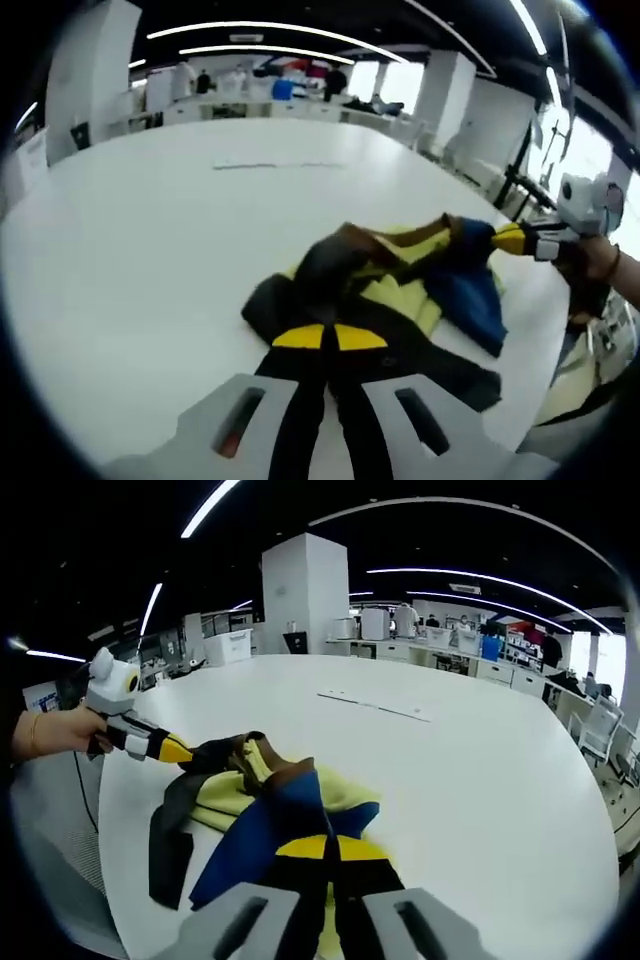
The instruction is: Fold the garment on the visible template until the final outline fits inside the template.
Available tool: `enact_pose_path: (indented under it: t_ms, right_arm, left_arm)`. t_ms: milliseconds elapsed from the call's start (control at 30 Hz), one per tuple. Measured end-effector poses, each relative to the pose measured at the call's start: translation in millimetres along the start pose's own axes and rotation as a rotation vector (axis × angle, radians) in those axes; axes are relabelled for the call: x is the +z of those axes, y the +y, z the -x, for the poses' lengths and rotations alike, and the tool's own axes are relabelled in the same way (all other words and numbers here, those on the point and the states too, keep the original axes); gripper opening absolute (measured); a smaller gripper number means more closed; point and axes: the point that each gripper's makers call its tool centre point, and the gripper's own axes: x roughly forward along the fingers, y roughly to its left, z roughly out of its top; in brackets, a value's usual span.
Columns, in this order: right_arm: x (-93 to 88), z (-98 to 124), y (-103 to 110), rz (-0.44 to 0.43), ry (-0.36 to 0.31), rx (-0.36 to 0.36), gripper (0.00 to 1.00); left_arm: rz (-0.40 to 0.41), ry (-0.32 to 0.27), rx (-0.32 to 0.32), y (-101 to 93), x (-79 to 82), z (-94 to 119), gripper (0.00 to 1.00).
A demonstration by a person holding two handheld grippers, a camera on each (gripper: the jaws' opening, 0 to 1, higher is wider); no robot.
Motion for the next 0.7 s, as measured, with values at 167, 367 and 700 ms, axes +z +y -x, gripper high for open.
enact_pose_path:
  t_ms: [167, 367, 700]
  right_arm:
    - [8.9, 4, -4, 0.019, -0.014, -0.007, 0.0]
    - [28.9, 8, -9, 0.058, -0.034, -0.014, 0.0]
    - [64.5, 10, -31, 0.068, -0.071, -0.037, 0.0]
  left_arm:
    - [0.004, -0.056, -0.004, 1.7, 23.0, 7, 0.0]
    - [-0.019, -0.113, 0.012, 11.5, 52.1, 16, 0.0]
    - [-0.047, -0.218, 0.03, 22.5, 103.3, 27, 0.0]
